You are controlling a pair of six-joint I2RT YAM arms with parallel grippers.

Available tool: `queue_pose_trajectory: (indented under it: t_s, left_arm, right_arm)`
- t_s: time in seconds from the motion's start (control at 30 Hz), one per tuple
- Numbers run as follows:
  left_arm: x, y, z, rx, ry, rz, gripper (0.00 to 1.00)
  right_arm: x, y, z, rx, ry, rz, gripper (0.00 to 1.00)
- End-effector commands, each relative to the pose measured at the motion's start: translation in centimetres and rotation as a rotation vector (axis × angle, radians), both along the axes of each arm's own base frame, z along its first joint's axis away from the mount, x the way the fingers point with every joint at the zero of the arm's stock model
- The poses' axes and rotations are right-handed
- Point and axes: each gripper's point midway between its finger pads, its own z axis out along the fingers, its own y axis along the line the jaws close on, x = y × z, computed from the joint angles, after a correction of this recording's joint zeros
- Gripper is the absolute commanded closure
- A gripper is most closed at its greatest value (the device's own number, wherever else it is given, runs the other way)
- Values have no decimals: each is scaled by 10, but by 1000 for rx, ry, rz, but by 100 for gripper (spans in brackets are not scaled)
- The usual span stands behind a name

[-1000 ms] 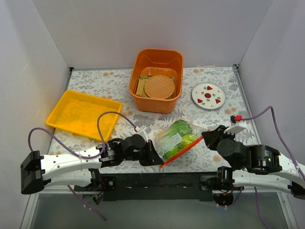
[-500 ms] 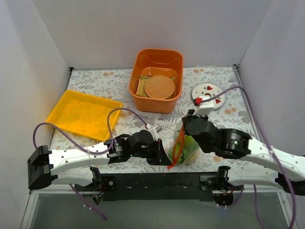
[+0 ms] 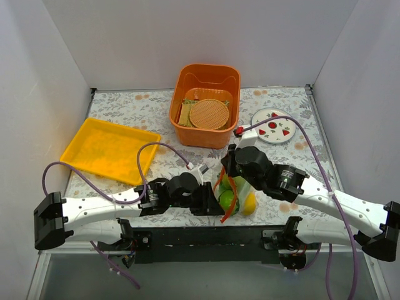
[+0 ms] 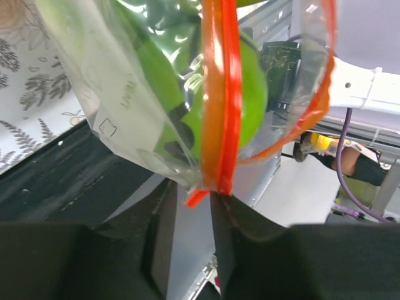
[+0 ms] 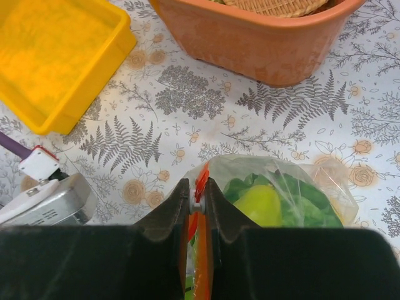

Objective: Open the zip-top bag and remove the fake food

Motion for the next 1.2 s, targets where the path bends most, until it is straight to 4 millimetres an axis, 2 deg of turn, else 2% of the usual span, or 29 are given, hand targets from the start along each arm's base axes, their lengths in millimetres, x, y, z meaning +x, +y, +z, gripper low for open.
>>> queue_pose_trajectory:
  t_s: [0.0, 0.07, 0.1, 0.2, 0.23, 0.4, 0.43, 0.47, 0.57, 0.67, 0.9, 1.17]
  left_arm:
    - [9, 17, 16, 9, -69, 53, 69]
    - [12, 24, 21, 24, -85, 75, 69]
    - [11, 31, 16, 65, -81, 75, 68]
    - [17, 42, 26, 81, -130, 105, 67]
    - [22, 46, 25, 98, -153, 127, 64]
    - [40, 46, 41, 176, -261, 136, 59]
    - [46, 48, 32, 236, -282, 145, 59]
    - [51, 48, 36, 250, -300, 155, 58]
    - [64, 56, 21, 367, -349, 182, 59]
    - [75, 65, 18, 452, -389, 215, 61]
    - [85, 78, 25, 496, -440, 251, 70]
    - [88, 79, 11, 546, -471, 225, 71]
  right_arm:
    - [8, 13, 28, 108, -35, 43, 97]
    - [9, 15, 30, 129, -34, 56, 97]
    - [8, 17, 28, 133, -27, 68, 97]
    - [10, 17, 27, 140, -21, 75, 98]
    - [10, 18, 28, 145, -22, 78, 98]
    - [9, 21, 27, 157, -17, 88, 99]
    - [9, 21, 27, 156, -15, 91, 99]
    - [9, 22, 27, 156, -13, 92, 99]
    - [8, 21, 27, 158, -14, 94, 99]
    - [8, 19, 27, 160, -14, 94, 99]
    - [6, 18, 28, 167, -15, 96, 99]
    - [4, 19, 29, 180, -14, 106, 99]
